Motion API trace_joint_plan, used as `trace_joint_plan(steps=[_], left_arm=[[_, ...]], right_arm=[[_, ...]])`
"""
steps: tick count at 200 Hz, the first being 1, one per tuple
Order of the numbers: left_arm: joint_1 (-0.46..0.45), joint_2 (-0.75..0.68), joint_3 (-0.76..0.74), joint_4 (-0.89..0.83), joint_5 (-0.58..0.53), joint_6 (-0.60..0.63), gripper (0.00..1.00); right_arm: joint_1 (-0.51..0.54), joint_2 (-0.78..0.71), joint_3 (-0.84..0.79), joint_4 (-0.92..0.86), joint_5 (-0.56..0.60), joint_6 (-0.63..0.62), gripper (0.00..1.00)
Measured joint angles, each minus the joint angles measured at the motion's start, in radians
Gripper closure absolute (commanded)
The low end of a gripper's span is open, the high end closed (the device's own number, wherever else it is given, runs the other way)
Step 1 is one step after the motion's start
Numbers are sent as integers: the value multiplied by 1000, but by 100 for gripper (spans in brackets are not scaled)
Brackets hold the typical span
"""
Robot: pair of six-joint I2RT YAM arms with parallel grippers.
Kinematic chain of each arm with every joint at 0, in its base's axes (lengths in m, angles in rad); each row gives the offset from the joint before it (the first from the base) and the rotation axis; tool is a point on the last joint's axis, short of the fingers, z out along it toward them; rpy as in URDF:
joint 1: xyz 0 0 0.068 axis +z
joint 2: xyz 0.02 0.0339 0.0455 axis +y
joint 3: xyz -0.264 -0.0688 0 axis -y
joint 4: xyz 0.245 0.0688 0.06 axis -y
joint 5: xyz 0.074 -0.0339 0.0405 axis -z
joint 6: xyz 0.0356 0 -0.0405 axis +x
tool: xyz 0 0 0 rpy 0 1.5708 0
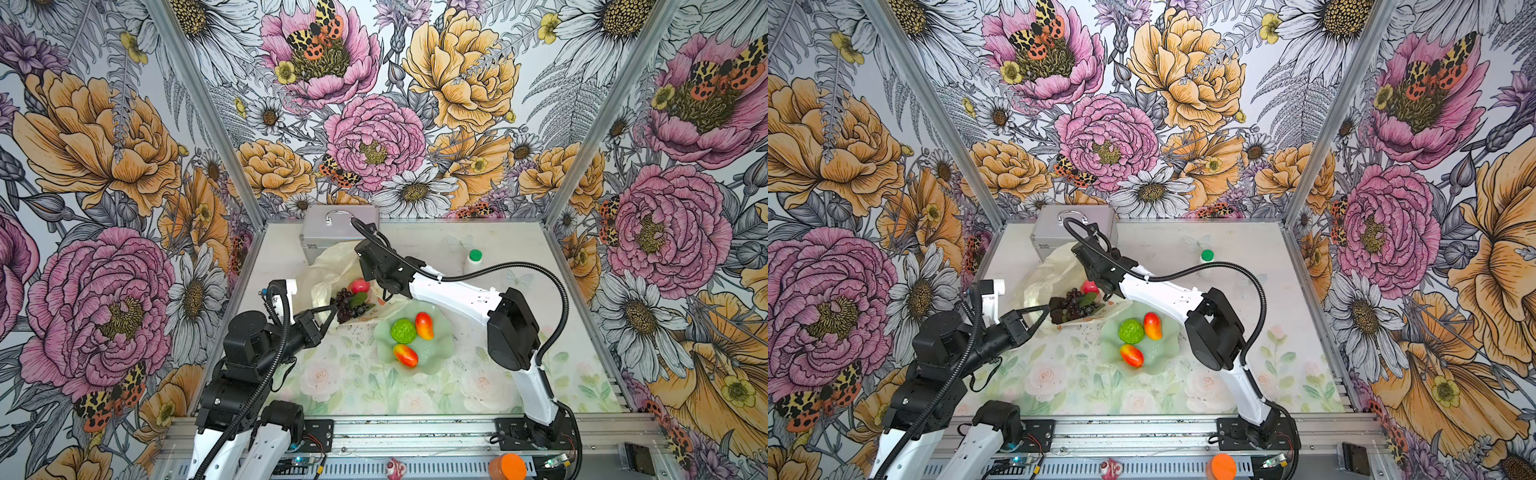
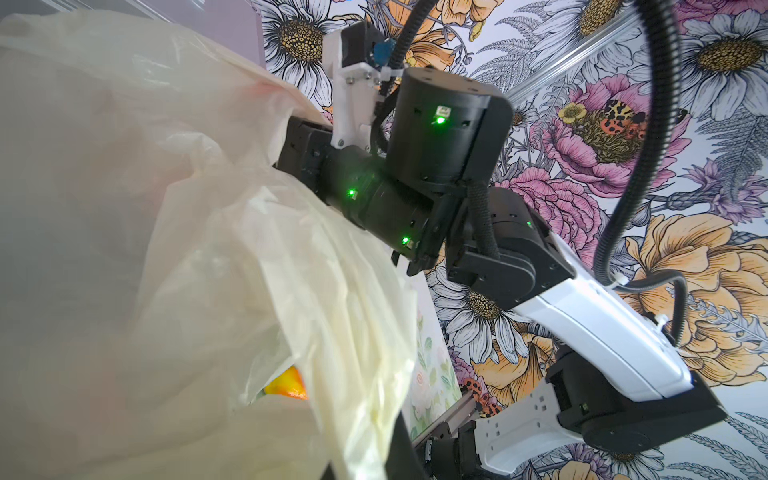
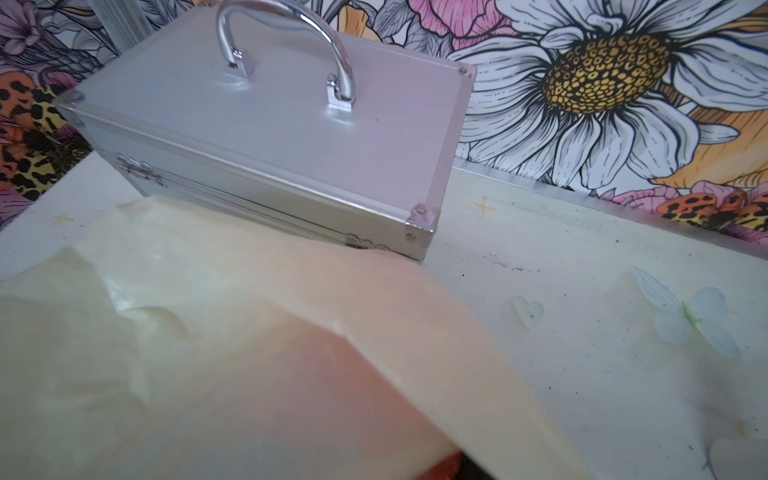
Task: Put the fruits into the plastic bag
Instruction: 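Push the apple deeper into the bag and open the right gripper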
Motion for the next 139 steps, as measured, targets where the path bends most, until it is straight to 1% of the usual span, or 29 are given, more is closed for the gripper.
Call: trace_joint_plan(steps=[32, 74, 107, 139], left_arm=[[0, 0, -19, 1, -1, 0, 100], [0, 0, -55, 5, -1, -17, 100], [1, 10, -59, 11, -1, -19, 100], [1, 27, -59, 11, 0, -18, 100]], right_arm=[[-4, -47, 5, 0, -164, -15, 60], [-4, -47, 0, -4, -366, 32, 61], [2, 0, 9, -6, -435, 63, 61], [2, 75, 50, -30, -443, 77, 61]])
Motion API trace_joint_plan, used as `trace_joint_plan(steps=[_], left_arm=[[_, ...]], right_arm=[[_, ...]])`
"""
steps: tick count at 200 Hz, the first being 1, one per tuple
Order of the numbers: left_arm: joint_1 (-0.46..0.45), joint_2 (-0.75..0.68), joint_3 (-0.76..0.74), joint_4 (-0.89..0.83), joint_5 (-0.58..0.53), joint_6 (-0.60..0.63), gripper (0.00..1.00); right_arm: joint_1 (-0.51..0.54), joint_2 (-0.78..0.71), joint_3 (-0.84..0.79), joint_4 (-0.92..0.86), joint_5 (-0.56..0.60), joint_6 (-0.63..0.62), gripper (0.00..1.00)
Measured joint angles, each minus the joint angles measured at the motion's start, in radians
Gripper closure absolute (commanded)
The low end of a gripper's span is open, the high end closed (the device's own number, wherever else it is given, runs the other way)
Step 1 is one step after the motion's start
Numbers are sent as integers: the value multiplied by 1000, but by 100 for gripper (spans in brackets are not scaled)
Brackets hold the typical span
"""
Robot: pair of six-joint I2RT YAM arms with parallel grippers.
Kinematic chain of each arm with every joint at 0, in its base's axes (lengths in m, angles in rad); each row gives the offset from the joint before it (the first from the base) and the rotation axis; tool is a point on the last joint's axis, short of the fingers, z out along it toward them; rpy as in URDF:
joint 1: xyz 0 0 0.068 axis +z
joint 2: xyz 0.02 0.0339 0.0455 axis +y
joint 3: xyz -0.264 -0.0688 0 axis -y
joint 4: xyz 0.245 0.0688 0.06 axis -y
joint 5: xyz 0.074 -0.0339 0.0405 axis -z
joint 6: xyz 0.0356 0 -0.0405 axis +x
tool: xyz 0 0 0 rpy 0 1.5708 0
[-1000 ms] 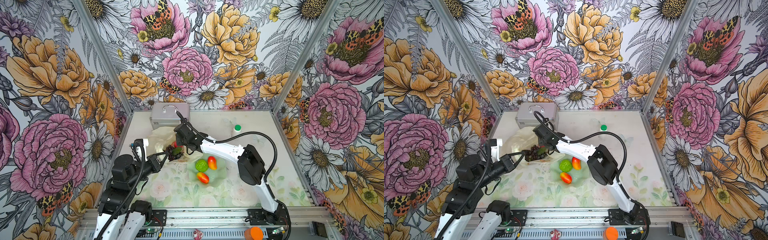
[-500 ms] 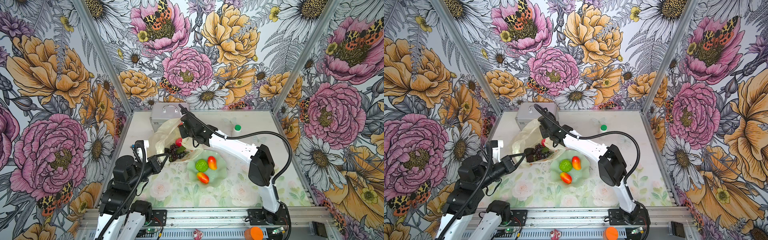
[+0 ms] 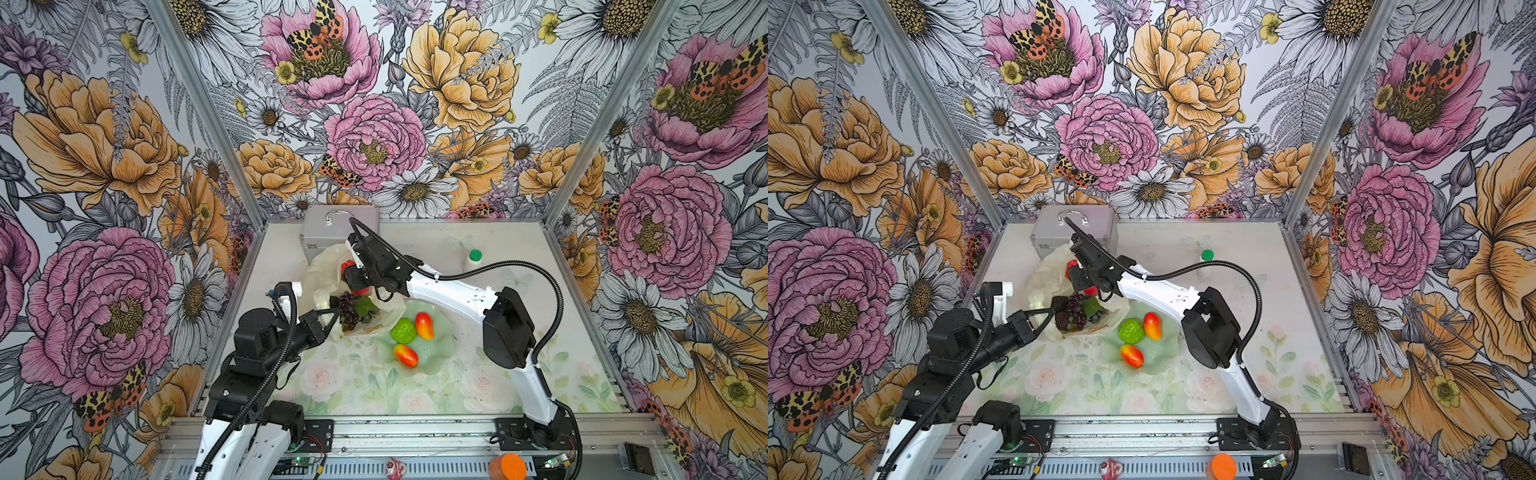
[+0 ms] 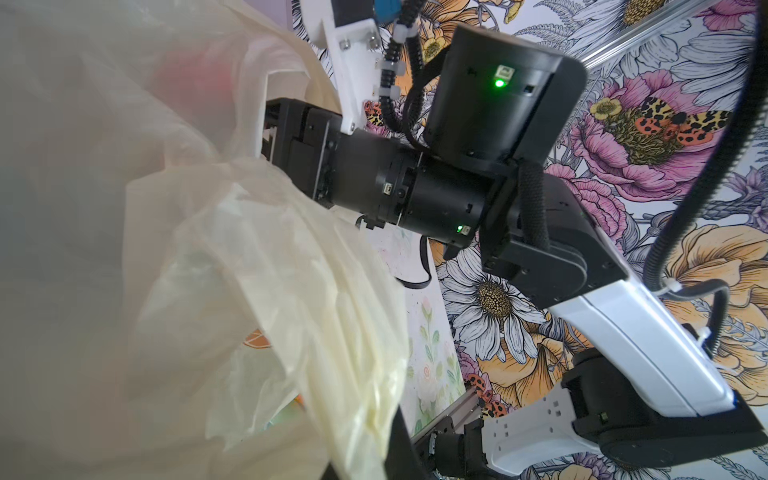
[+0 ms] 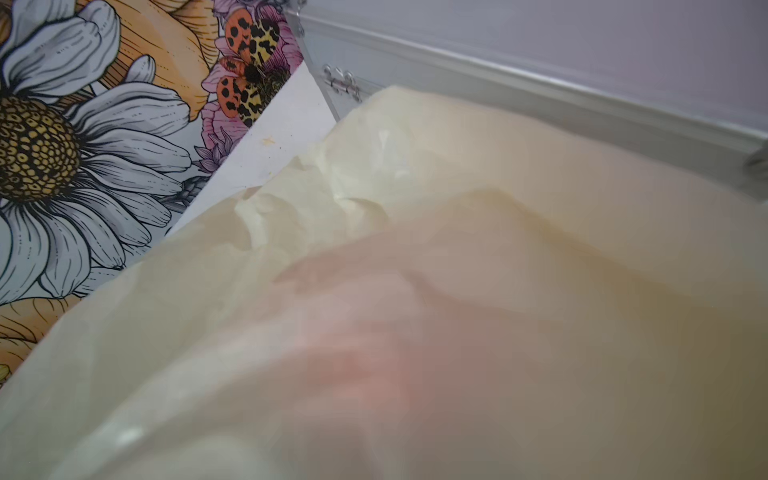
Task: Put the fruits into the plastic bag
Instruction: 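Push the apple deeper into the bag and open the right gripper, then draw the right gripper up out of the bag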
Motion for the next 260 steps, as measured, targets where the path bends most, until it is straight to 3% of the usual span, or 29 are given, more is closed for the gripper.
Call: trace_joint_plan(steps=[165, 260], left_arm=[[17, 42, 0, 0, 28, 8, 100], [32, 58, 0, 8, 32, 8, 100]], right_arm=[[-100, 235, 243, -74, 34, 177, 59], [-125, 255, 250, -103, 18, 199, 32]])
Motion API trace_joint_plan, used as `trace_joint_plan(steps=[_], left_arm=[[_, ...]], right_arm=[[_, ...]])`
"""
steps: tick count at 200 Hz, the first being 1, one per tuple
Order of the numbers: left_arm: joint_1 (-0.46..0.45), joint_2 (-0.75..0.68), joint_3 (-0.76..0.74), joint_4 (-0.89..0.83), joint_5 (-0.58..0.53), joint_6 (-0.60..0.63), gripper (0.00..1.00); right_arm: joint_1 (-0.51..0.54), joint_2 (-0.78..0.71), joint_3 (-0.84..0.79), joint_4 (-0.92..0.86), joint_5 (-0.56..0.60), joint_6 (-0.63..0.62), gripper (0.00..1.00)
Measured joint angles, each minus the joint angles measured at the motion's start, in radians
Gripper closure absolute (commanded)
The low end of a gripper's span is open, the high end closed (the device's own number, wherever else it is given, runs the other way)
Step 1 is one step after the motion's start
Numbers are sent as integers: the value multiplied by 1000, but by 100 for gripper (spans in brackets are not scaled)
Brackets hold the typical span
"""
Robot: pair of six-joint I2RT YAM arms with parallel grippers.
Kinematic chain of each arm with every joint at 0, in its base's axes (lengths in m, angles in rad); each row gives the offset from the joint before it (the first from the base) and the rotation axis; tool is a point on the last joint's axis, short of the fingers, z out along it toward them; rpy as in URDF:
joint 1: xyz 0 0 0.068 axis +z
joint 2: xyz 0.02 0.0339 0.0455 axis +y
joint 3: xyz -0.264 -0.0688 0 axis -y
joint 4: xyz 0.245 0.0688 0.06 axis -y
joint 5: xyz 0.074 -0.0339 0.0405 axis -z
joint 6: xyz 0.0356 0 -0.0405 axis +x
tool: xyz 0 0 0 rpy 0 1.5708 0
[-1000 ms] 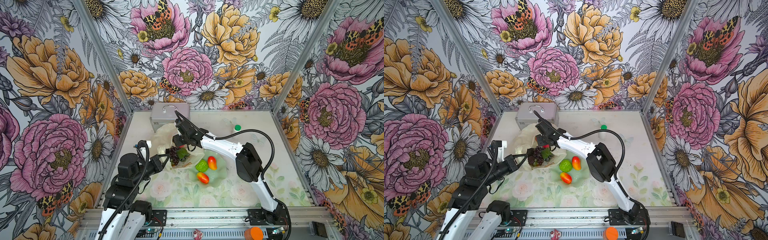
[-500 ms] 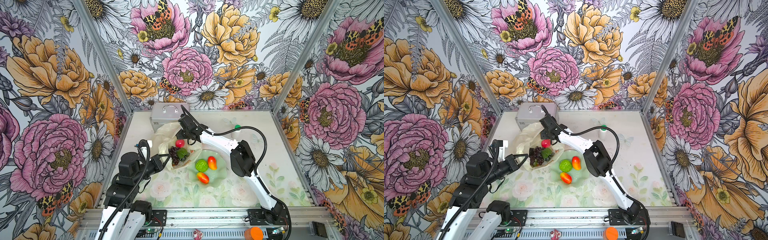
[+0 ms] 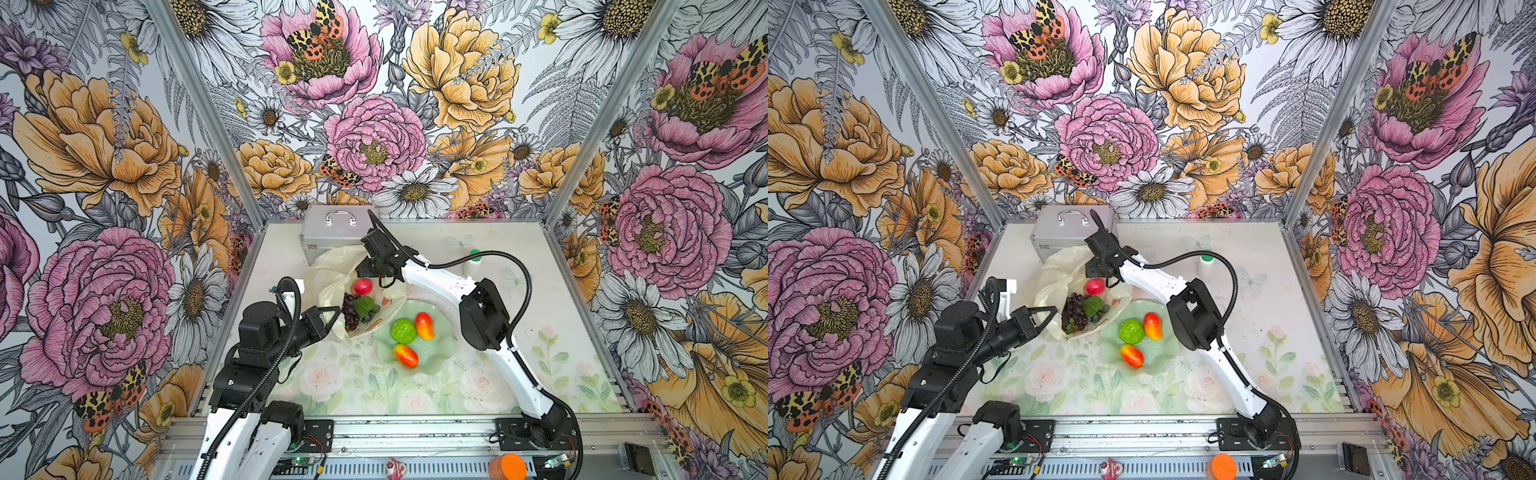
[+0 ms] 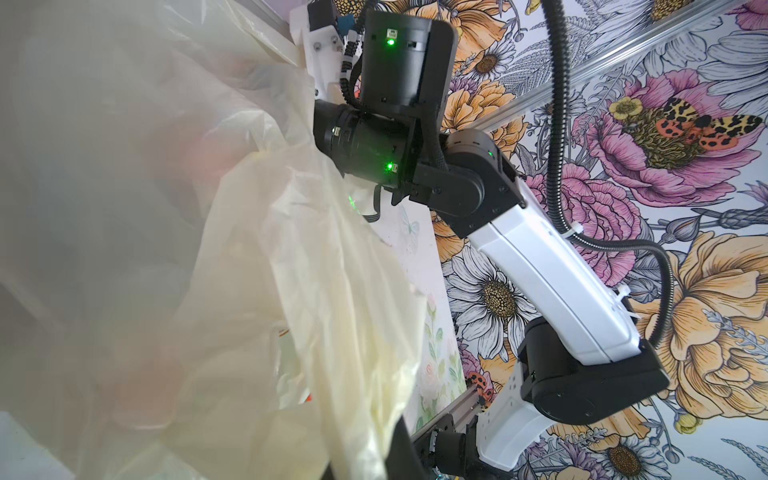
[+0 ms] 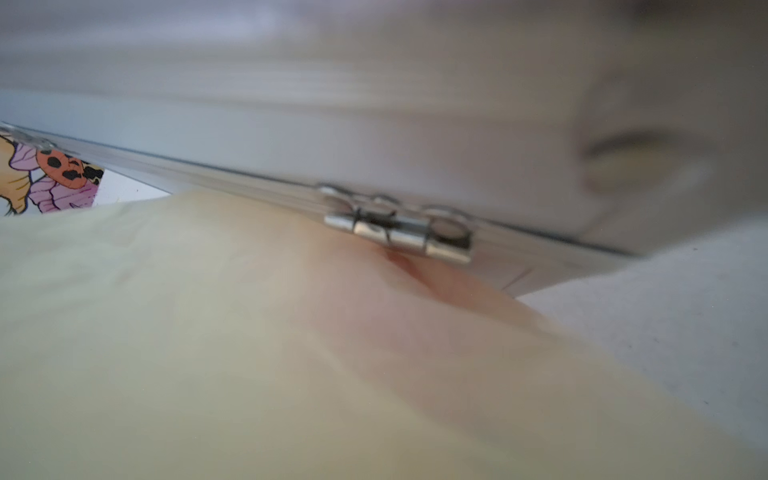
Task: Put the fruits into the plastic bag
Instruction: 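Draw the right gripper up out of the bag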
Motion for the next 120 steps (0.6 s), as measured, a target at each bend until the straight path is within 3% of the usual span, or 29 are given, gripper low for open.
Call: trace_joint_plan(steps=[53, 120], left_arm=[[6, 0, 0, 0, 0, 0, 100], [7, -1, 0, 0, 0, -1, 100]], right_arm=[[-8, 0, 1, 0, -8, -4, 22], [-9, -66, -66, -21, -47, 0, 19]])
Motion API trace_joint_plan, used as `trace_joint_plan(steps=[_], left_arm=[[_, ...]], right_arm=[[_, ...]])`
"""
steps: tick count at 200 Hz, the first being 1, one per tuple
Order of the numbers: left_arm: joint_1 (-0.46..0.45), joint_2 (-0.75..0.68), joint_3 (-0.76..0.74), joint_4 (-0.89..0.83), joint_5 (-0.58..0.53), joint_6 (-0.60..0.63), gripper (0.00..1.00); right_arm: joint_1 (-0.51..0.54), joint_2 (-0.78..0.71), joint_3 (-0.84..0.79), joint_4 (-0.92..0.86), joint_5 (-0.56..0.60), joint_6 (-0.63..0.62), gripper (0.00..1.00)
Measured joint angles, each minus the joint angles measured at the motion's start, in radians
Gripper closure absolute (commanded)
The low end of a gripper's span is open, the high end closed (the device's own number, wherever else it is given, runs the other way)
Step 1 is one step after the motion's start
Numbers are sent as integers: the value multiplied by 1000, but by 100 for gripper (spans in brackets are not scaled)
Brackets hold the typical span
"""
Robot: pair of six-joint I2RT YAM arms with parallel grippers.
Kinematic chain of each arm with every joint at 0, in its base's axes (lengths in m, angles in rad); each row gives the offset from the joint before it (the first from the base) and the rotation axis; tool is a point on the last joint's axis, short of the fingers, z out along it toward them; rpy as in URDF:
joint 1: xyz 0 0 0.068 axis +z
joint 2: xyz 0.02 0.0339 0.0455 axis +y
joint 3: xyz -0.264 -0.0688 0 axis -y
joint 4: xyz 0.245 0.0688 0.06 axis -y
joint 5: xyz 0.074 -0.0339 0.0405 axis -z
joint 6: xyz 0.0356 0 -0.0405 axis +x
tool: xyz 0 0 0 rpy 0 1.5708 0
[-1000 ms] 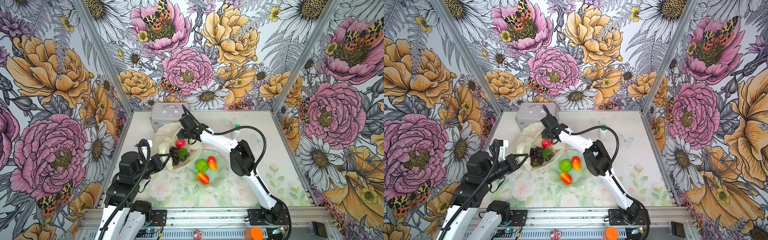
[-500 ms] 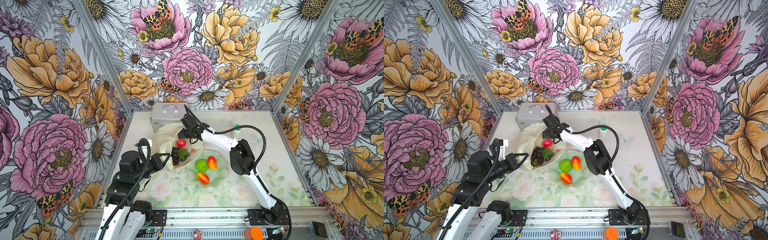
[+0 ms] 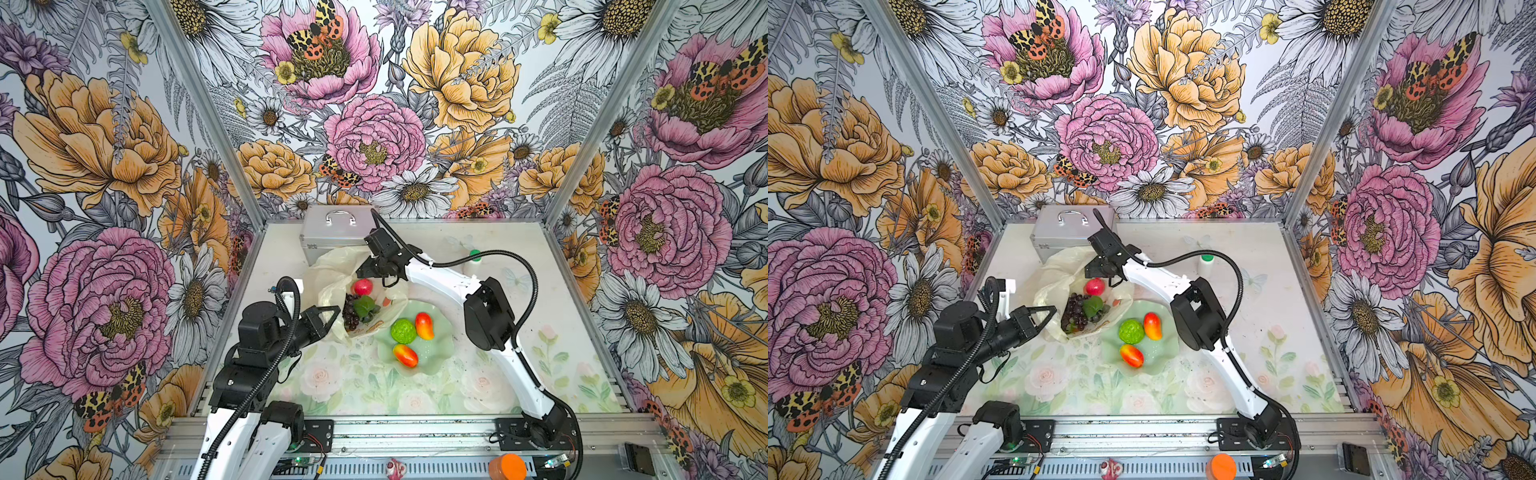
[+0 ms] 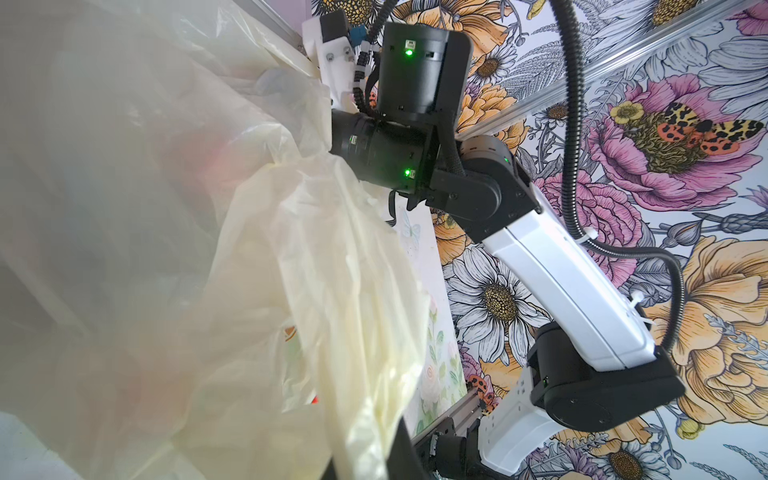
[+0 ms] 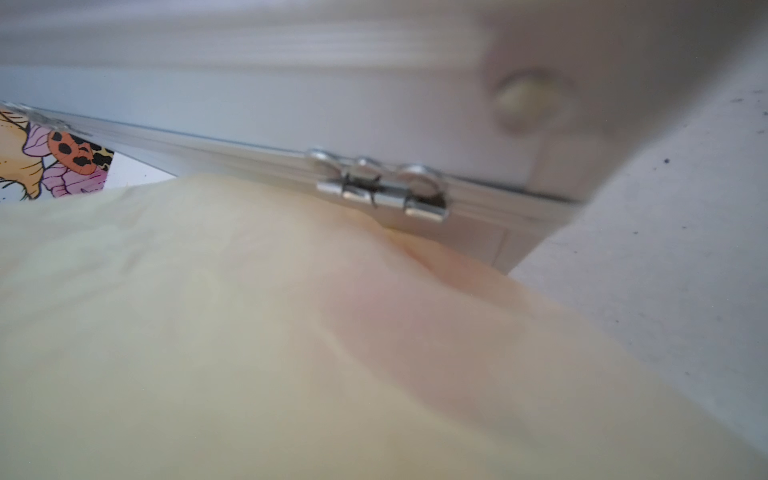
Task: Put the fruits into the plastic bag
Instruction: 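Draw the right gripper up out of the bag, then swing the open right gripper away from the bag over the plate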
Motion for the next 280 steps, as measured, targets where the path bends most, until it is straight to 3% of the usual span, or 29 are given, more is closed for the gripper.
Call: trace_joint_plan(steps=[84, 177, 226, 280], left_arm=[[2, -17, -35, 39, -1, -11, 100], [5, -40, -46, 60, -5, -27, 100], [5, -47, -47, 60, -7, -31, 100], [6, -61, -55, 60, -7, -31, 100]], right_arm=[[10, -233, -135, -10, -134, 27, 19], [25, -365, -221, 2, -530, 76, 19], [24, -565, -297, 4, -528, 63, 18], [-37, -896, -460, 27, -434, 40, 8]])
